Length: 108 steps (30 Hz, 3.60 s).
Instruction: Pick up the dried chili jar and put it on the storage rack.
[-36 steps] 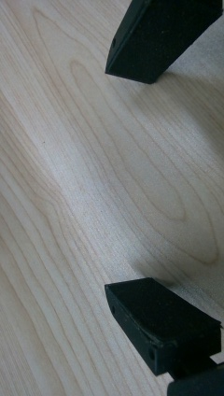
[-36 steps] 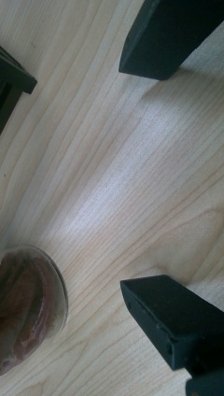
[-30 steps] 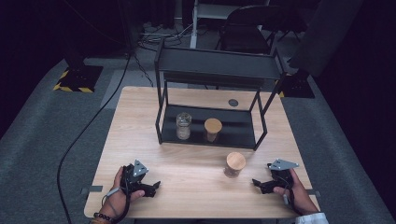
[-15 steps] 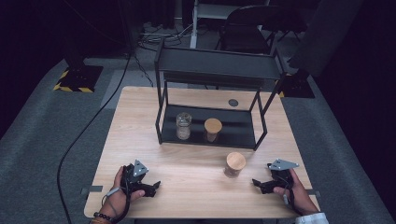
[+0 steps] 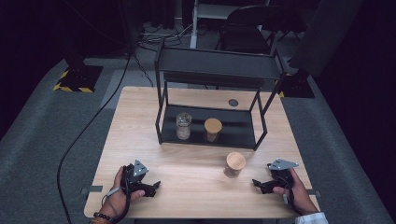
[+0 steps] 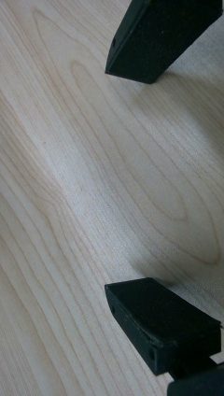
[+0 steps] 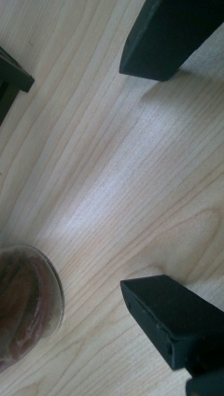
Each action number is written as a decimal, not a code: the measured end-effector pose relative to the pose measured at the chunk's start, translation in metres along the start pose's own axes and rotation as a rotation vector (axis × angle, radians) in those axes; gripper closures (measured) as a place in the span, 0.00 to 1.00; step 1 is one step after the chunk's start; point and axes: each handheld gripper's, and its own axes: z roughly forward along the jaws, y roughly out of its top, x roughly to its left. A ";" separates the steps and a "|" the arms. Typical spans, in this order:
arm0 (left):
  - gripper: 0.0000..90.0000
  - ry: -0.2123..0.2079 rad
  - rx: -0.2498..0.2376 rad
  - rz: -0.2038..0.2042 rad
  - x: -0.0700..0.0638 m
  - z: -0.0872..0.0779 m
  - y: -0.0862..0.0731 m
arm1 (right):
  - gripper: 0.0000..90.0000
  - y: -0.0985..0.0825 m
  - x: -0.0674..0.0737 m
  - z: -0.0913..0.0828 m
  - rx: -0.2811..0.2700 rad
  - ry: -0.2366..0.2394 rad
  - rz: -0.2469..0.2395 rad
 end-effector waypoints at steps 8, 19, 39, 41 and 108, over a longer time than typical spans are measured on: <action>0.00 0.000 0.000 0.000 0.000 0.000 0.000 | 0.02 0.004 0.005 -0.002 0.017 0.001 -0.041; 0.00 -0.002 -0.001 0.001 0.000 0.000 0.000 | 0.02 0.011 0.012 -0.008 -0.023 0.021 -0.042; 0.00 -0.001 0.000 0.002 0.000 0.000 0.000 | 0.02 0.015 0.019 -0.009 -0.022 0.025 -0.065; 0.00 -0.003 -0.002 0.001 0.000 0.000 0.000 | 0.02 0.016 0.020 -0.008 -0.022 0.027 -0.069; 0.00 -0.003 0.000 0.001 0.000 0.001 0.001 | 0.02 0.064 0.058 0.020 -0.052 0.053 -0.072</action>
